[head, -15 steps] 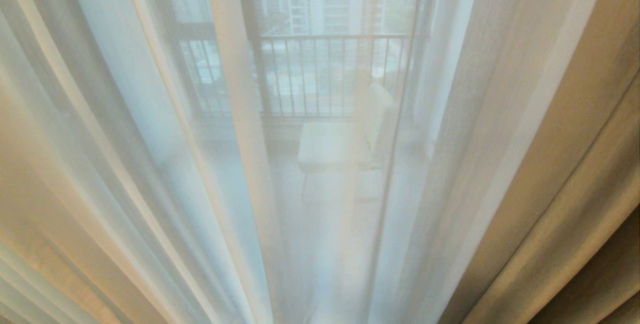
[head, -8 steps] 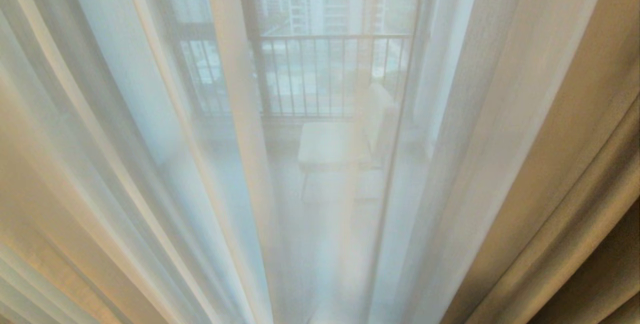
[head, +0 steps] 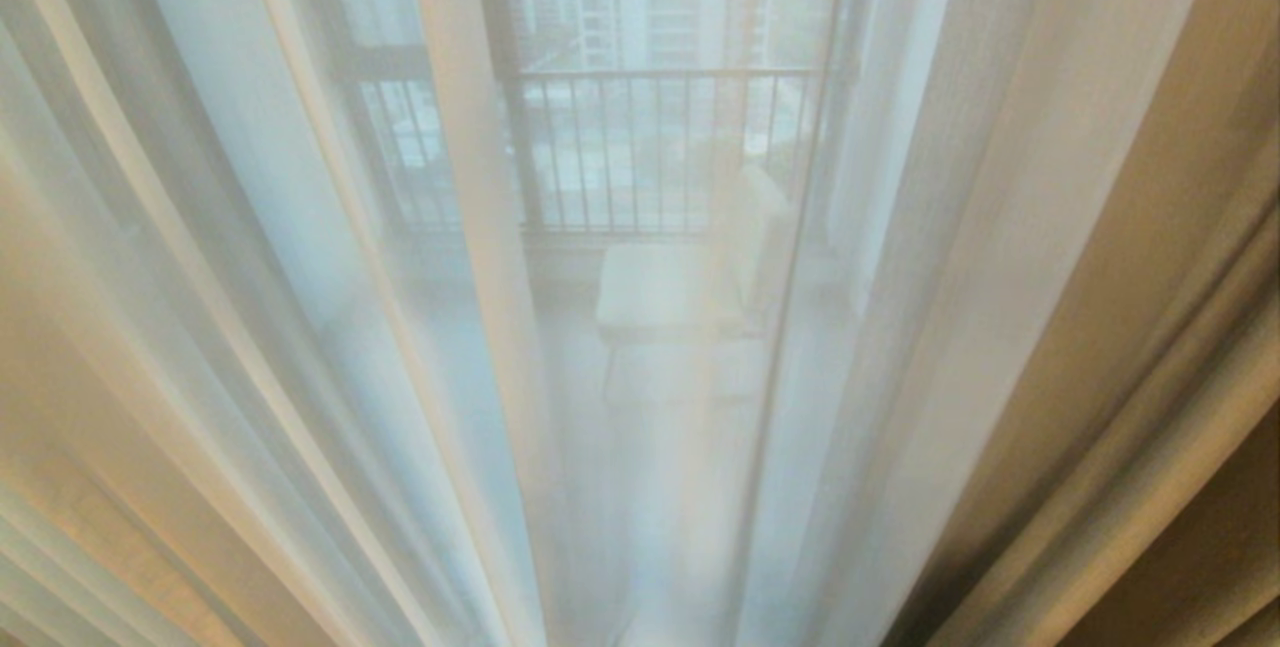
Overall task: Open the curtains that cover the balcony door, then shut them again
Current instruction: Close the outer curtains on both sides
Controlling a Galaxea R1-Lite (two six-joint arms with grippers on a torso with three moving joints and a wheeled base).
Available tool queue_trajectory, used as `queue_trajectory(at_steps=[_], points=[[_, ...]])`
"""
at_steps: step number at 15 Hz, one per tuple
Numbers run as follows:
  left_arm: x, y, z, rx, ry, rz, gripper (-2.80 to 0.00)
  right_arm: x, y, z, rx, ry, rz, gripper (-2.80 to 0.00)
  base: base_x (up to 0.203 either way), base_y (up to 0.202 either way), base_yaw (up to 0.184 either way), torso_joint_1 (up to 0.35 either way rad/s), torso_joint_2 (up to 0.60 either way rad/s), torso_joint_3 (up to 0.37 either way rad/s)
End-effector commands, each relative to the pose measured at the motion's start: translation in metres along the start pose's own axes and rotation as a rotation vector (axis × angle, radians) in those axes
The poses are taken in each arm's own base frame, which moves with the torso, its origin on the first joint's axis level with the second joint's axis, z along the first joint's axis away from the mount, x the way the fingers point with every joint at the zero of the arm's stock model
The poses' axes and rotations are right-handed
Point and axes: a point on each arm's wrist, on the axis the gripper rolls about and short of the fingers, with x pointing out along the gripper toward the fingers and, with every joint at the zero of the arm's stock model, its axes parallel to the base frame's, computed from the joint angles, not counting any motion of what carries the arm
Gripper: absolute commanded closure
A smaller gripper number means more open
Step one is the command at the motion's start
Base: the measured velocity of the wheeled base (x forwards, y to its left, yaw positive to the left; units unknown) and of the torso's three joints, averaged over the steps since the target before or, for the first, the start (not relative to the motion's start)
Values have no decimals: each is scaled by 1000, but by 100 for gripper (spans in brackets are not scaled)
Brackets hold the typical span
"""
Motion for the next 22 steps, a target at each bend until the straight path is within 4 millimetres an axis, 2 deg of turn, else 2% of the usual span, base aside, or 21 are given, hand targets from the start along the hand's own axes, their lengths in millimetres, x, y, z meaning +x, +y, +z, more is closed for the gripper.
queue_trajectory(at_steps=[1, 9, 14, 22], points=[[0, 0, 0, 0, -1, 0, 0, -14, 6, 18, -4, -41, 22, 0, 0, 0, 0, 0, 0, 0], [0, 0, 0, 0, -1, 0, 0, -47, 18, 52, -6, -48, 50, 0, 0, 0, 0, 0, 0, 0], [0, 0, 0, 0, -1, 0, 0, -77, 27, 75, 29, -68, 78, 0, 0, 0, 0, 0, 0, 0], [0, 0, 0, 0, -1, 0, 0, -120, 51, 92, 86, -57, 392, 0, 0, 0, 0, 0, 0, 0]])
